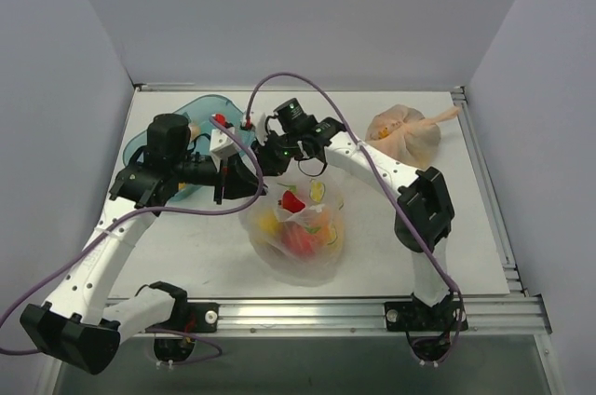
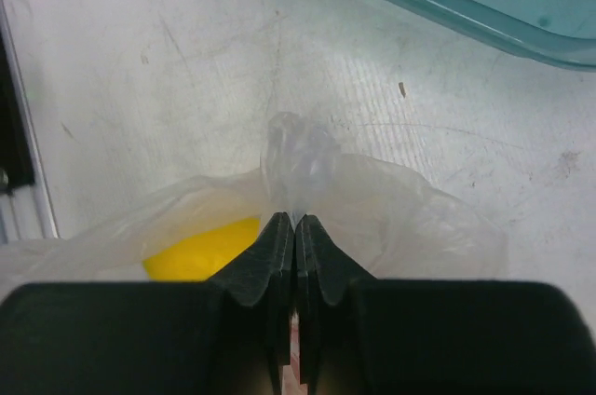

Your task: Place the fake fruits into the plastic bag and tie a complex knot

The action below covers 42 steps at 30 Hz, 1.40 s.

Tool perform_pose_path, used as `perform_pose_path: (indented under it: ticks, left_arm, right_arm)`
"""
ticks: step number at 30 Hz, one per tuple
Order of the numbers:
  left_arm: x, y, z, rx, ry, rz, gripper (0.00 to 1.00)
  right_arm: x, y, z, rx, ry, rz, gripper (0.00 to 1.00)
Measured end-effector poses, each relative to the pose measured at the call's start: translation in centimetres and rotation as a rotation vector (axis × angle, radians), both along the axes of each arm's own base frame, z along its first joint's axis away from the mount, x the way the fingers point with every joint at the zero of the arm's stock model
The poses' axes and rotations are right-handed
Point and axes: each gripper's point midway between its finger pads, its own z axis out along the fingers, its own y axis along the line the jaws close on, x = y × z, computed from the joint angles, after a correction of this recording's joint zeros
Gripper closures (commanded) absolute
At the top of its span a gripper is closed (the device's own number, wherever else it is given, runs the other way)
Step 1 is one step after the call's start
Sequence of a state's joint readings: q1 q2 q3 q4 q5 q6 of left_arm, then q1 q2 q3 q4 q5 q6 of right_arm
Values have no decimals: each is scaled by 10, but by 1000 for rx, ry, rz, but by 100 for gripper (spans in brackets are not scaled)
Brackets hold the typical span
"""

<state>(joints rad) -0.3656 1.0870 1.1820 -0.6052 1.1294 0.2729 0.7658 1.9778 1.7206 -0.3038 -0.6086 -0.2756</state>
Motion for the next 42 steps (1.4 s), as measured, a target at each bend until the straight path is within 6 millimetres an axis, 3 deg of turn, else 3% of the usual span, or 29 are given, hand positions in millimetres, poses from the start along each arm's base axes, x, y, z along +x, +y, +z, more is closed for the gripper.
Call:
perform_pose_path:
  ticks: [2,5,8,11,14,16,19,22,24,29,32,34,36,41,42]
  left_arm:
    - [2,3,1,0,4,19,100]
    - [13,12,1,3,20,77,100]
    - [35,25,1,7,38,184,100]
    - [62,40,10,6,30,297,100]
    - [90,55,28,-8,-14,414,100]
    - [104,65,41,-27,-51,476,100]
    - [119,81,57,-58,-92,556,100]
    - [128,96,62,-75,-102,612,100]
    - [130,109,52,-69,-98,659,100]
    - [122,138,-17,6,5,766,100]
    - [114,145,-67,67,114,795,100]
    - [105,146,-95,104,185,800,100]
    - [99,147,-108,124,217,794,100]
    - [94,145,-98,109,180,764,100]
    - [94,144,-90,102,167,759,95]
  right_arm:
    - [7,-6,8,16,40,-46,100]
    - [33,-27,33,75,67,-144,100]
    - [63,-75,71,143,65,-286,100]
    - [77,-131,119,221,21,-420,100]
    - [66,-175,163,292,-34,-507,100]
    - [49,-189,187,335,-74,-519,100]
    - [23,-204,201,376,-91,-528,100]
    - [6,-223,188,379,-64,-569,100]
    - [-4,-240,160,357,-27,-616,100]
    - [-32,-270,76,269,98,-707,100]
    - [-50,-275,47,241,143,-716,100]
    - [-57,-277,38,235,150,-713,100]
    - [-61,-277,37,239,149,-708,100]
    - [-63,-275,47,269,131,-684,100]
    - [-62,-273,53,279,125,-675,100]
